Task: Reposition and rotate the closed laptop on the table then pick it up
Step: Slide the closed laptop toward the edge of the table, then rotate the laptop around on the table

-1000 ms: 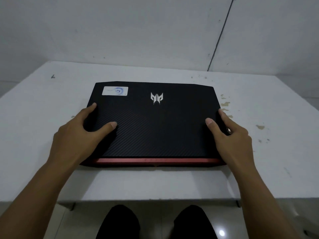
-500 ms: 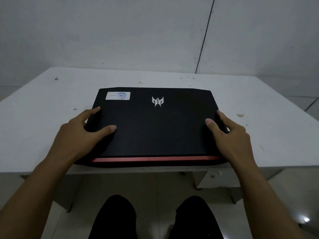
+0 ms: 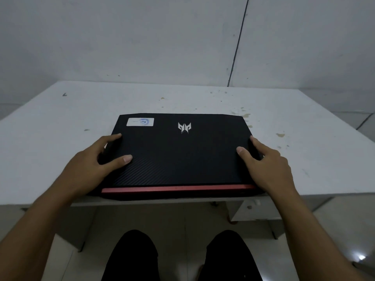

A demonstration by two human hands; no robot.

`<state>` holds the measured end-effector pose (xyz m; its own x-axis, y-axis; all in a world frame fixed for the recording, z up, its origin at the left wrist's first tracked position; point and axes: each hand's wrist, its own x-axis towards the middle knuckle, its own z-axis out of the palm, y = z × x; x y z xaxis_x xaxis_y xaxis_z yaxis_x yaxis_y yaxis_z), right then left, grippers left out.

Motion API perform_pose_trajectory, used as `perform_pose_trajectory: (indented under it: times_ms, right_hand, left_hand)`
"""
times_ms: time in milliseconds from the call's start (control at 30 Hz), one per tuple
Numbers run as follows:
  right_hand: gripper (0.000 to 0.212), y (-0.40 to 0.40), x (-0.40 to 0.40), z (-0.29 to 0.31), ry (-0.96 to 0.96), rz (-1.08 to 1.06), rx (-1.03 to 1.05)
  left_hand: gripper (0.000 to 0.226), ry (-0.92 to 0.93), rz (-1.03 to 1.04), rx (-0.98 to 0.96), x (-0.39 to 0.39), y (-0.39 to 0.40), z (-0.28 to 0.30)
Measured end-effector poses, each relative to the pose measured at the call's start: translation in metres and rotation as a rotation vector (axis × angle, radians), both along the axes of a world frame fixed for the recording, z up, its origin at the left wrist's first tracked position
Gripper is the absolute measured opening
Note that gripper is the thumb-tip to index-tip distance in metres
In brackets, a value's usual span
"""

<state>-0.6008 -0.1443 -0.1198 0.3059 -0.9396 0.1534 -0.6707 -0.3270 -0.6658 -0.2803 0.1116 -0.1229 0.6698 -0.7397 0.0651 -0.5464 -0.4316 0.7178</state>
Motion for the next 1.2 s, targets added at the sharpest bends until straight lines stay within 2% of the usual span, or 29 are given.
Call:
perform_pose_trajectory:
  times_ms: [233,467,733,1200]
  right_hand:
    - [0.071,-0.008,0.002,0.001,0.127,0.017,-0.017]
    - [0.072,-0.016,0.004,0.001,0.275,0.057,-0.047]
    - [0.079,-0.027,0.005,0.004,0.536,0.133,-0.160]
    - [0.084,-0.032,0.006,0.009,0.666,0.165,-0.251]
  left_hand:
    - [0.087,0.014,-0.037,0.056,0.006,0.000,-0.001]
    - [0.089,-0.052,-0.021,0.118,0.005,-0.004,0.001]
    - [0.094,-0.112,-0.016,0.153,0.008,-0.006,-0.001]
    - [0.097,-0.237,0.000,0.215,0.000,-0.006,0.001]
